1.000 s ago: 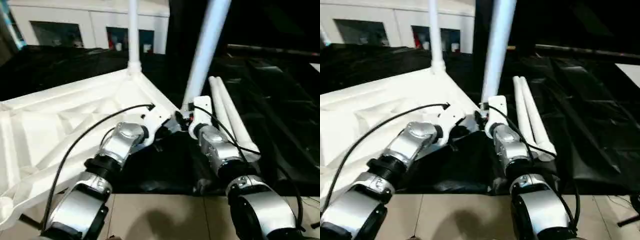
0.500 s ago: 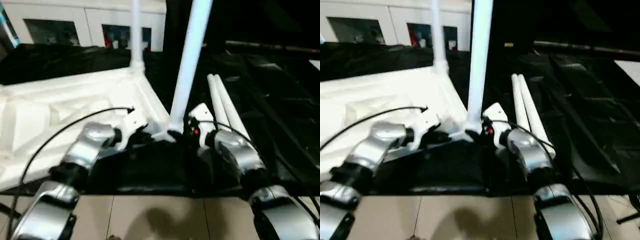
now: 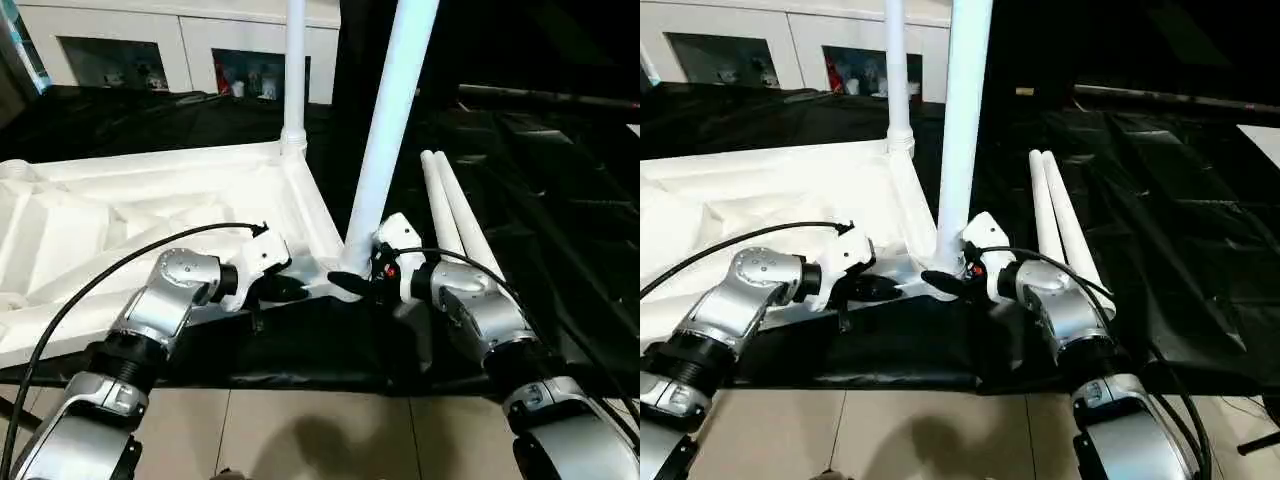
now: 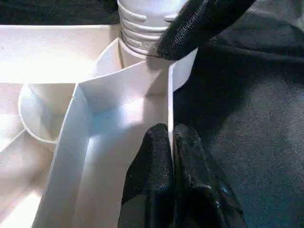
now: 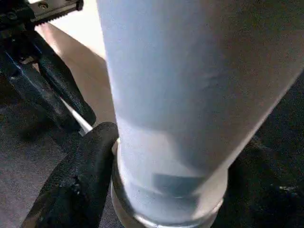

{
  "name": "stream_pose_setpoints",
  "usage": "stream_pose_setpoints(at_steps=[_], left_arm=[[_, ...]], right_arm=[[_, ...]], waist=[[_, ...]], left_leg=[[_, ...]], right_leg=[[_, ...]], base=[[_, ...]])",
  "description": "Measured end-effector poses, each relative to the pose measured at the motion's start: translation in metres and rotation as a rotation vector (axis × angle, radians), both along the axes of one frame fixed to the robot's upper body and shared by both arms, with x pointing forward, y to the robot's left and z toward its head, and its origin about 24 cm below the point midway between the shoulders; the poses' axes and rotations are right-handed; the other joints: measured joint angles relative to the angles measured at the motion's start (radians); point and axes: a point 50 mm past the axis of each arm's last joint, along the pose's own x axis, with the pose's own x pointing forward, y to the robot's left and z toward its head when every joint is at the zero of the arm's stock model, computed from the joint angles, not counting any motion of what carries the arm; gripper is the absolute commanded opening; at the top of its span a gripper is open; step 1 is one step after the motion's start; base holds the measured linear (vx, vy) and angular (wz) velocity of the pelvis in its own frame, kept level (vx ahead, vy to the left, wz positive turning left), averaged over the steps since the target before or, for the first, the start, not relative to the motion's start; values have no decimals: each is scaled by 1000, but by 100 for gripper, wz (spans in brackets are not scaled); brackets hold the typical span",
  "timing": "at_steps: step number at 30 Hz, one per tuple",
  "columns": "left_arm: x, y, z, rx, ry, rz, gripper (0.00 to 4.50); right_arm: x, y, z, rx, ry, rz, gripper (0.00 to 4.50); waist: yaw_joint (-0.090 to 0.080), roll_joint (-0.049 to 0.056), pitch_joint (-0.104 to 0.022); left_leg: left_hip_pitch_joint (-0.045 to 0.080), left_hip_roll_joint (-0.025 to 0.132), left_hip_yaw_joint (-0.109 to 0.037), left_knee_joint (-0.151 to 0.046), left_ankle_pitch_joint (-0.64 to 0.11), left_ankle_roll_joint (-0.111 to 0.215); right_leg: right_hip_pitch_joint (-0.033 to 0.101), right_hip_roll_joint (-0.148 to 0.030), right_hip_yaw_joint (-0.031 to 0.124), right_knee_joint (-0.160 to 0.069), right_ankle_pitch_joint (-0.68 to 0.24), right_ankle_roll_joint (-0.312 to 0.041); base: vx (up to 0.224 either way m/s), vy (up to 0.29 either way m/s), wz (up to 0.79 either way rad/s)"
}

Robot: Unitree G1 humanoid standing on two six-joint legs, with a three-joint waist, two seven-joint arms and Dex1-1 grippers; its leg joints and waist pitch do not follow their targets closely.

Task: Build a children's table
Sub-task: Rotate leg to tighten

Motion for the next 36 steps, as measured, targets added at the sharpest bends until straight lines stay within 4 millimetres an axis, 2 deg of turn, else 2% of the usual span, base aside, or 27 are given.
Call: stream_pose_setpoints(at_steps=[4, 7, 12, 17, 19, 24, 26, 28, 30, 32, 36], left_arm=[[0, 0, 0, -1, 4, 4, 0], [6, -6, -2, 3, -21, 72, 0], [16, -27, -6, 6, -41, 175, 0], [28, -68, -9, -2, -40, 326, 0], [28, -75, -9, -4, -35, 341, 0], [29, -76, -8, -2, -38, 344, 0], [30, -73, -8, 3, -50, 342, 0], [31, -69, -7, 8, -56, 341, 0], [33, -62, -6, 16, -75, 350, 0], [34, -53, -5, 21, -91, 362, 0], [34, -35, -2, 24, -92, 321, 0]], right_arm=[[-1, 0, -1, 4, 4, -5, 276], [4, 4, -6, 35, 7, -150, 274], [14, 8, -11, 45, 22, -381, 273], [30, 16, -11, 66, 69, -735, 273], [32, 17, -11, 72, 75, -783, 273], [33, 19, -10, 82, 56, -796, 273], [33, 19, -10, 87, 45, -783, 328], [33, 18, -10, 96, 37, -753, 345], [32, 21, -8, 110, 28, -685, 348], [31, 23, -6, 100, 12, -603, 363], [25, 5, -5, 70, -10, -423, 363]], waist=[[0, 0, 0], [-2, 0, 0], [-3, -1, -1], [0, -2, -1], [1, -3, -2], [1, -5, -3], [0, -5, -3], [-1, -4, -2], [-8, -5, -2], [-14, -6, -1], [-12, -6, -1]], left_leg=[[0, 0, 0, 0, 0, 0], [4, 0, 1, 1, 0, -1], [7, 0, 7, 1, -3, -6], [7, -2, 15, 2, -3, -4], [6, -3, 15, 2, -2, -4], [5, -3, 14, 2, -1, -2], [4, -3, 14, 2, -1, -2], [4, -3, 14, 1, -1, -2], [4, -2, 14, 0, -1, -2], [-1, -2, 10, 0, -1, -2], [-2, -1, 10, -1, 1, 1]], right_leg=[[0, 0, 0, 0, 0, 0], [2, 0, 1, 1, 0, 0], [6, 0, 8, 0, 0, 1], [6, -1, 18, 0, 3, 4], [6, -1, 19, 0, 3, 5], [6, -1, 18, 0, 3, 7], [5, -1, 18, 0, 3, 8], [4, -1, 18, 0, 3, 8], [3, -1, 17, 0, 3, 8], [1, 0, 15, 0, 4, 9], [-1, 1, 15, 0, 3, 9]], base=[[0, 0, 0], [0, 0, 0], [0, 0, 0], [0, 0, 0], [0, 0, 0], [0, 0, 0], [0, 0, 0], [0, 0, 0], [0, 0, 0], [0, 0, 0], [0, 0, 0]])
